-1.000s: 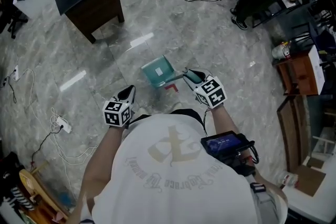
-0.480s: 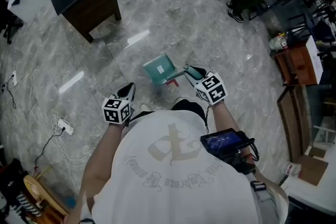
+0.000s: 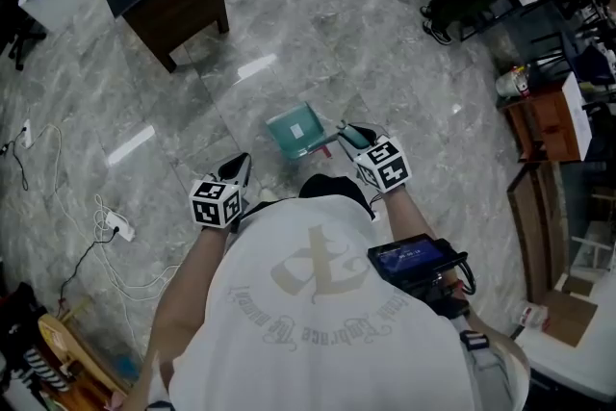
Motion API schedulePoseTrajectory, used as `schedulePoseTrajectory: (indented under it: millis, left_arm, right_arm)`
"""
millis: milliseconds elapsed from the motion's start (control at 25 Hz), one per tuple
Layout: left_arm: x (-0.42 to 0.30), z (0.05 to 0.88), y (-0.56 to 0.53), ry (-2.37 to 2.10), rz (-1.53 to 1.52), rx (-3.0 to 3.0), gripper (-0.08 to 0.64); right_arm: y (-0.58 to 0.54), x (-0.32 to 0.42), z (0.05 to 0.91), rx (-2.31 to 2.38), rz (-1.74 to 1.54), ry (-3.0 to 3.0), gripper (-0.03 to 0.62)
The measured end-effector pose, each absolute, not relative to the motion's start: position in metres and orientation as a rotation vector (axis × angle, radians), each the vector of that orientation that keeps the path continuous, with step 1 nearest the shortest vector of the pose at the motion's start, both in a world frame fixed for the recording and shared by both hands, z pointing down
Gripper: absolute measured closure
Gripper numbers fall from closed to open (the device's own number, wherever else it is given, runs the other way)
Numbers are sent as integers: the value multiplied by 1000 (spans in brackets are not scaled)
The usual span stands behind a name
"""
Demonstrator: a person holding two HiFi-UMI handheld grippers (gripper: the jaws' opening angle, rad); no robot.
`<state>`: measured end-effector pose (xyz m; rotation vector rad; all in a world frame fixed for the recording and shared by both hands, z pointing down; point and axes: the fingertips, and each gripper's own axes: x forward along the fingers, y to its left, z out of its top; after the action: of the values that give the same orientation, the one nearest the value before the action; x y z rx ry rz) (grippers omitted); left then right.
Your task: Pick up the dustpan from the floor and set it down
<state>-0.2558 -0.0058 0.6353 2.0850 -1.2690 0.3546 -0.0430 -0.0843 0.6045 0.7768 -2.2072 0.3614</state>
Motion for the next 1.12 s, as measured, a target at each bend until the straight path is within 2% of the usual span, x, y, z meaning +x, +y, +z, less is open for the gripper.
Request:
schedulePoseTrajectory:
  millis: [1120]
  left_arm:
    - [-292, 649, -14, -1343, 346, 1943, 548]
  right_arm:
    - [-123, -72, 660, 688, 419, -2169, 476]
